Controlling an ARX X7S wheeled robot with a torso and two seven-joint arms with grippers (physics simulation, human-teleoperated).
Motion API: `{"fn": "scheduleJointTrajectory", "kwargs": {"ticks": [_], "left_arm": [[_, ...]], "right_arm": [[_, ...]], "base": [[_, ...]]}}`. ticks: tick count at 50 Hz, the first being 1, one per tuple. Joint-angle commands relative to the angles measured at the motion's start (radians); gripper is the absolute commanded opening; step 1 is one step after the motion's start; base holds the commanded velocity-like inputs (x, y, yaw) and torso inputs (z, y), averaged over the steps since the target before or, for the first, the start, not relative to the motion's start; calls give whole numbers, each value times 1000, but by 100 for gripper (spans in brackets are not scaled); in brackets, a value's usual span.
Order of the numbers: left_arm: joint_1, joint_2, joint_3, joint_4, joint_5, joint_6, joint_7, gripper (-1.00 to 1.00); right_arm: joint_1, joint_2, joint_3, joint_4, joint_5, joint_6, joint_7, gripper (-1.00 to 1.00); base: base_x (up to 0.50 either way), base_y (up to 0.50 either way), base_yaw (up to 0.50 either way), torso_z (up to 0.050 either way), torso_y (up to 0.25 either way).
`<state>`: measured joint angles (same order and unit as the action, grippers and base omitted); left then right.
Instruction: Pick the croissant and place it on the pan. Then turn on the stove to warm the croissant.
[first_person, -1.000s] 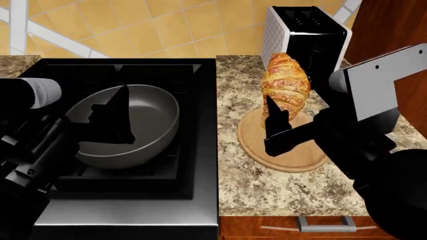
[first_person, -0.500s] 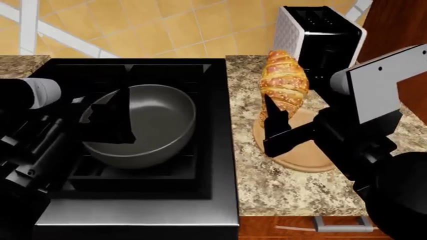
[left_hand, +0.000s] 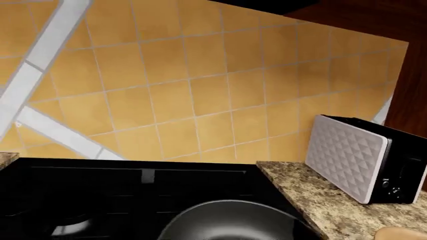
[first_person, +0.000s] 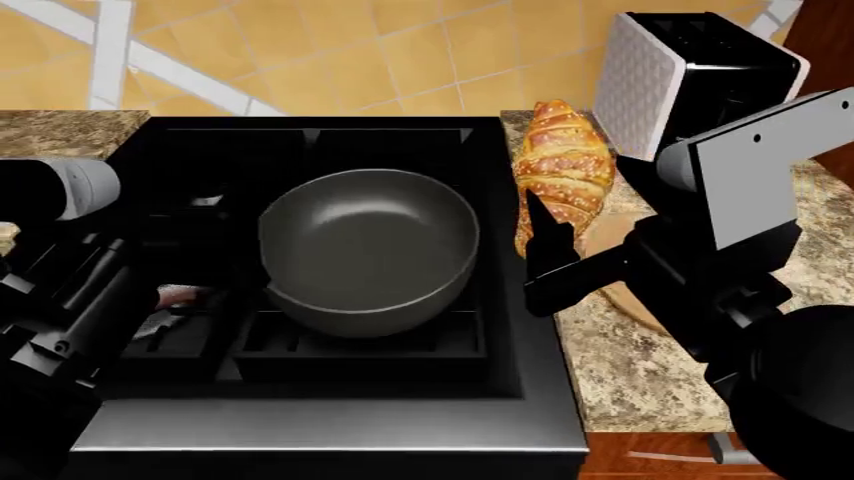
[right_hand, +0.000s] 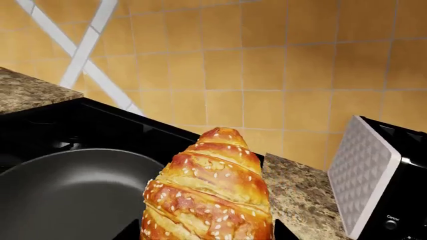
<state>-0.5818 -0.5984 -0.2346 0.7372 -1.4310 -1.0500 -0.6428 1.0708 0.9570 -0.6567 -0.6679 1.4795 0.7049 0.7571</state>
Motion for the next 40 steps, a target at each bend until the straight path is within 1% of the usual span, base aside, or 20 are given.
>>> {"fn": "scheduleJointTrajectory", "kwargs": {"ticks": [1, 31, 36, 40], "left_arm": [[6, 1, 6, -2, 9, 8, 6, 100], [7, -9, 6, -1, -7, 23, -3, 100], [10, -10, 5, 0, -6, 26, -2, 100], [13, -12, 6, 1, -4, 28, 1, 100]], "right_arm": [[6, 1, 7, -5, -22, 15, -12, -100], [12, -4, 12, 4, -6, 12, -6, -100], [19, -5, 14, 16, 10, 16, -4, -100], [66, -16, -4, 43, 42, 67, -5, -100]], "base": [[0, 301, 0, 0, 0], [0, 353, 0, 0, 0], [0, 47, 0, 0, 0], [0, 0, 0, 0, 0]]}}
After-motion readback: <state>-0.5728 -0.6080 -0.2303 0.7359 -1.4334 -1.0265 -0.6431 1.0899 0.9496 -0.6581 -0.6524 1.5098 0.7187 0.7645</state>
